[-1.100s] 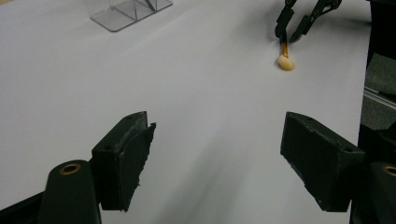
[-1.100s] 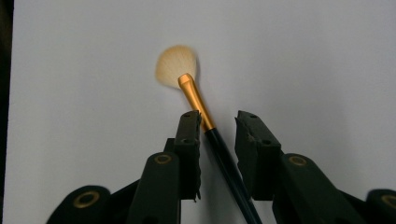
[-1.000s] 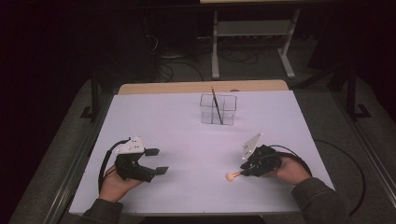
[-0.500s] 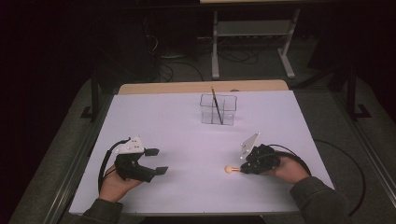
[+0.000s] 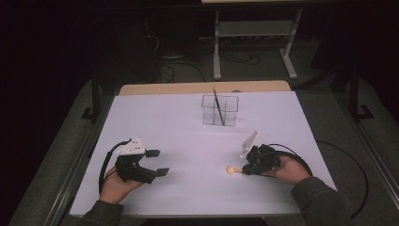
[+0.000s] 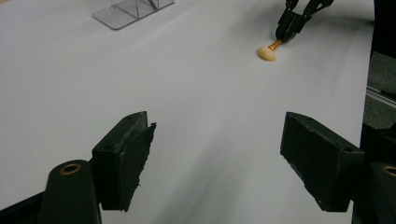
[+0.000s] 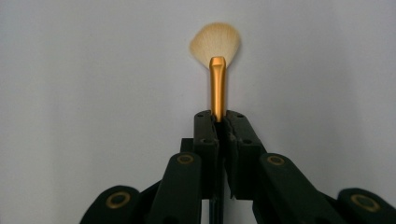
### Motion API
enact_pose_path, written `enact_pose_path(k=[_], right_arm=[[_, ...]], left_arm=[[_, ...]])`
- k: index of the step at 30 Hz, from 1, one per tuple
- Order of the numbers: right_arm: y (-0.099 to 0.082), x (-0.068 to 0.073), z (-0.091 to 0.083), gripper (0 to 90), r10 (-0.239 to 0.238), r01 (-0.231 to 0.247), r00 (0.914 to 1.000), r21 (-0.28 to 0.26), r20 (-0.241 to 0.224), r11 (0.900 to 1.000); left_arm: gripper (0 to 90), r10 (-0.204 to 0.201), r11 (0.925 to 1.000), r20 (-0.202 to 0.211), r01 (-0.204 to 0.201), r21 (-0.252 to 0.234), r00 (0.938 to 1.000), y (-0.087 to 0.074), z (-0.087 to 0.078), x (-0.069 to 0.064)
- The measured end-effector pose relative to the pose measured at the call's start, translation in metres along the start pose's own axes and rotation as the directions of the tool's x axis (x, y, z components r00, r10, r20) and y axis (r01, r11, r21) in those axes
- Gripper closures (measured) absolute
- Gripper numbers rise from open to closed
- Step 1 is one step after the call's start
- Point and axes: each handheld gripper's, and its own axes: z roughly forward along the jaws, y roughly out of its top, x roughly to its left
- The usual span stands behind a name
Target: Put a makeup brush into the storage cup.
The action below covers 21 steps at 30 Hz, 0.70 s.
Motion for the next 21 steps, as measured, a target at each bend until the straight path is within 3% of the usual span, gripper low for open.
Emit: enact_pose_path(k=[21], right_arm=[[0.0000,-0.0016,-0.0009,83.3,0.014,-0.014,0.9999,0.000,-0.008,0.9999]], left_arm=[[23.9,-0.004,1.0000,0.003,0.004,0.003,1.0000,0.0000,-0.0002,0.0007]])
